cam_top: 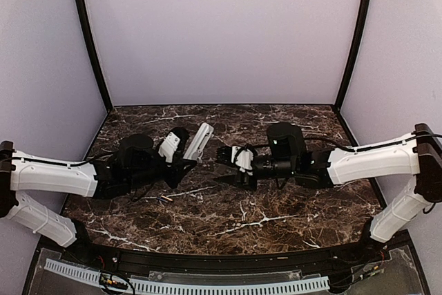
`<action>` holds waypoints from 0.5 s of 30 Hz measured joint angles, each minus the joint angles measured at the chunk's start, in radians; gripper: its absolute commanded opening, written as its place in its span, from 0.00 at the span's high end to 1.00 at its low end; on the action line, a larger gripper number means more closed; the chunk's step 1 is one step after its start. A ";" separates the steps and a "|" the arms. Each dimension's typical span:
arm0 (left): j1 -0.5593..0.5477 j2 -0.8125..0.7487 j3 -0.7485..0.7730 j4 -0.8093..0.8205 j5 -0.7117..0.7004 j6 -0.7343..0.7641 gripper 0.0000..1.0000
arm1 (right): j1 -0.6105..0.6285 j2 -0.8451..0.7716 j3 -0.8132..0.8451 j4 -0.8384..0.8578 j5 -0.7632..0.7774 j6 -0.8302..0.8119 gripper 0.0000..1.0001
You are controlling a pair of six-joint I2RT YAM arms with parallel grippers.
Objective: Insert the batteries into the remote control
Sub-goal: Remove the battery cover from the remote control.
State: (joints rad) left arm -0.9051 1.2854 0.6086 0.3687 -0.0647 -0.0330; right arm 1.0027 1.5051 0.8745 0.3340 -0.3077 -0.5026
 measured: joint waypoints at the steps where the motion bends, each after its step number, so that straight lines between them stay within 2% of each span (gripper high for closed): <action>1: 0.003 0.002 0.005 0.004 -0.013 0.002 1.00 | 0.009 0.000 -0.007 -0.011 -0.003 0.000 0.54; 7: 0.003 0.023 0.018 0.028 -0.047 0.012 1.00 | 0.028 0.000 -0.015 -0.060 0.026 0.017 0.53; 15: 0.003 0.048 0.018 0.026 -0.054 -0.001 1.00 | -0.011 -0.048 -0.015 -0.137 0.053 0.100 0.49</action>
State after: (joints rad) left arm -0.9016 1.3338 0.6262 0.3943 -0.1184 -0.0338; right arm 0.9916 1.4567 0.8597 0.1974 -0.2543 -0.4026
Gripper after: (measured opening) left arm 0.190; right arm 0.495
